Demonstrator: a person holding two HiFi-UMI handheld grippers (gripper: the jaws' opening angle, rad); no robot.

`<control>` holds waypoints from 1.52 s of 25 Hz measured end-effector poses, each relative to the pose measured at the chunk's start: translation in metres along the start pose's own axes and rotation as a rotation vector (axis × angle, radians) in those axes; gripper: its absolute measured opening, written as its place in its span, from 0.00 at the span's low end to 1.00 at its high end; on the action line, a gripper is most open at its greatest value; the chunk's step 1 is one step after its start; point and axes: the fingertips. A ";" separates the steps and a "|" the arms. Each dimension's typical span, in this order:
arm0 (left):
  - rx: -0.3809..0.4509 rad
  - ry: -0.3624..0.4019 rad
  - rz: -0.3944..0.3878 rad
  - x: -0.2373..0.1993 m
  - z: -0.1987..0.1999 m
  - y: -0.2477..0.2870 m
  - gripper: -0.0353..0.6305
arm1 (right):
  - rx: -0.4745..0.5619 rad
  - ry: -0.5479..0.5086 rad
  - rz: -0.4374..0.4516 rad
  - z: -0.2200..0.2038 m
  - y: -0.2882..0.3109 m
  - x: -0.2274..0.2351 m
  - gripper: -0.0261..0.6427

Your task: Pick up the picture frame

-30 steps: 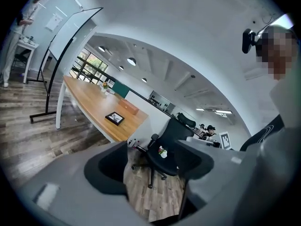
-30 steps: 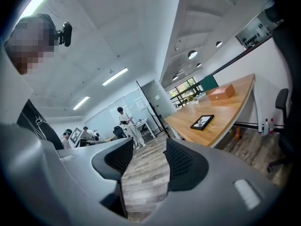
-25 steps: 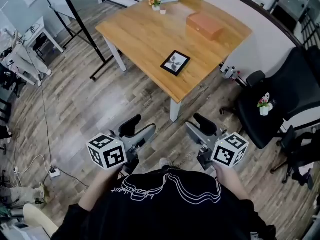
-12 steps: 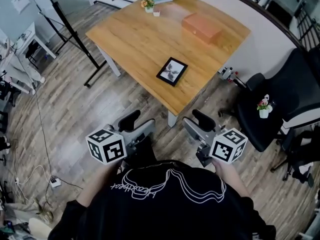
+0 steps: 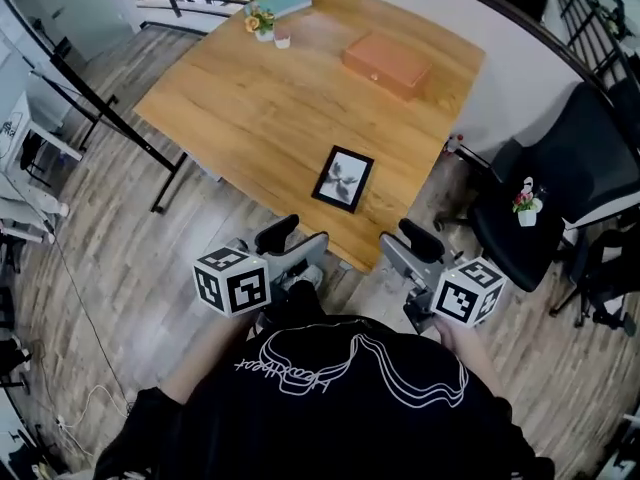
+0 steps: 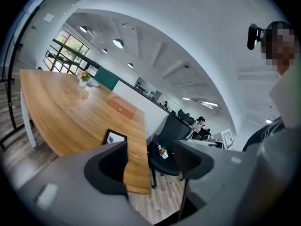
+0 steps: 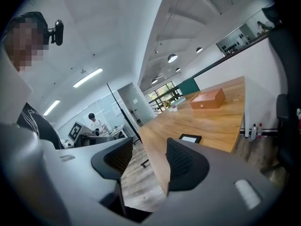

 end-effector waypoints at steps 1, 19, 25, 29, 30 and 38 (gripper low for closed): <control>-0.014 0.003 -0.011 -0.011 0.004 0.006 0.49 | 0.006 0.006 -0.019 0.005 0.008 0.003 0.39; -0.269 0.114 -0.275 -0.127 0.013 0.104 0.49 | 0.045 0.134 -0.388 0.008 0.109 0.087 0.38; -0.319 0.147 -0.293 -0.151 -0.001 0.125 0.49 | -0.008 0.169 -0.494 -0.010 0.130 0.128 0.38; -0.345 0.168 -0.296 -0.165 -0.012 0.137 0.49 | -0.060 0.174 -0.535 -0.024 0.146 0.149 0.40; -0.349 0.172 -0.298 -0.167 -0.014 0.140 0.49 | -0.073 0.172 -0.547 -0.026 0.149 0.154 0.40; -0.393 0.169 -0.304 -0.180 -0.027 0.150 0.49 | -0.136 0.186 -0.649 -0.040 0.161 0.182 0.37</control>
Point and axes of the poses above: the fingertips, and each gripper's own axes: y forward along the fingers, x to its right, z out of its top, and after that the axes turned 12 degrees about y, right-handed
